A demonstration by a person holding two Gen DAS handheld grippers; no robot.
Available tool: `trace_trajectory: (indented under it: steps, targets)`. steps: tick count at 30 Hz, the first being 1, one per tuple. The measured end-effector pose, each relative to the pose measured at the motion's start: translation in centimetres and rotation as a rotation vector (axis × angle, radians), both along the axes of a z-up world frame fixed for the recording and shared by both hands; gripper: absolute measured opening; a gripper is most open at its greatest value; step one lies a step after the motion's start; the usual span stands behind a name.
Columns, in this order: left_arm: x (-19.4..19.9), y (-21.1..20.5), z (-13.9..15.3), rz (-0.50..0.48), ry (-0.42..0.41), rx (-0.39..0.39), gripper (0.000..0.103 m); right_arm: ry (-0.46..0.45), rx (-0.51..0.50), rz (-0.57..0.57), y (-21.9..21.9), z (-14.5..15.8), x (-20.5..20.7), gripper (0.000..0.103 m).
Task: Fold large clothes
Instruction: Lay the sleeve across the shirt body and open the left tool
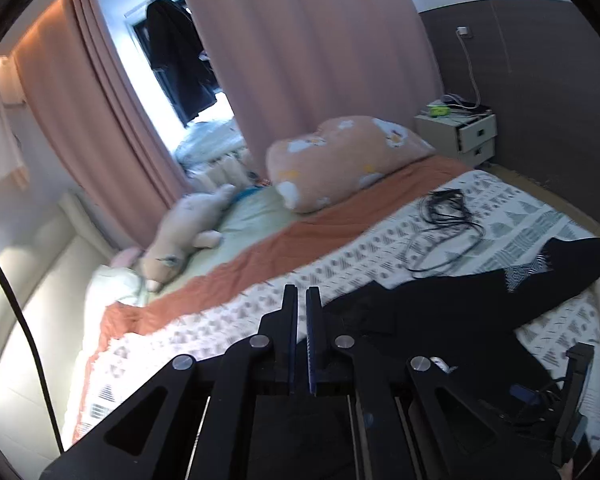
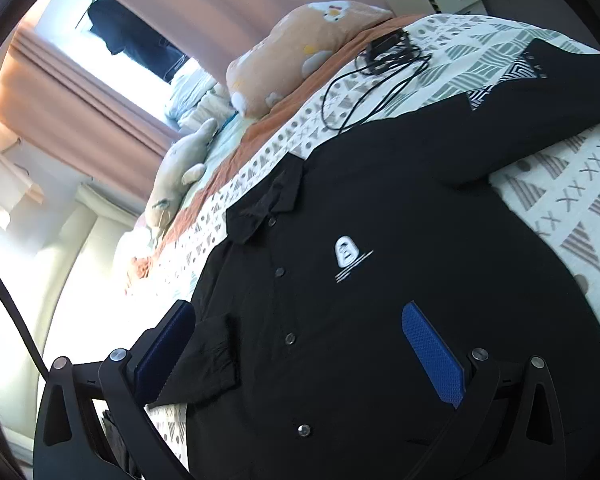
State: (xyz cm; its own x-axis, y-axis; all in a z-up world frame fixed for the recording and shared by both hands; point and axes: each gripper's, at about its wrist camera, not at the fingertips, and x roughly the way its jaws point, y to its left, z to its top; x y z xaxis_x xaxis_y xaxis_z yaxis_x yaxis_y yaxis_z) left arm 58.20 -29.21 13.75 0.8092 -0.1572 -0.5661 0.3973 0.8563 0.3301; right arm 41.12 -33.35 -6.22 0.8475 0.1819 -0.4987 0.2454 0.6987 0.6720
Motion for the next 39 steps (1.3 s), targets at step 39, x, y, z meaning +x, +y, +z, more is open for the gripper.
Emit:
trace_trajectory:
  steps: [39]
  targets:
    - [-4.8,34.2,-27.7,0.547,0.405,-0.683,0.007,0.159,-0.43,0.335,19.7,-3.4,12.4,0.102]
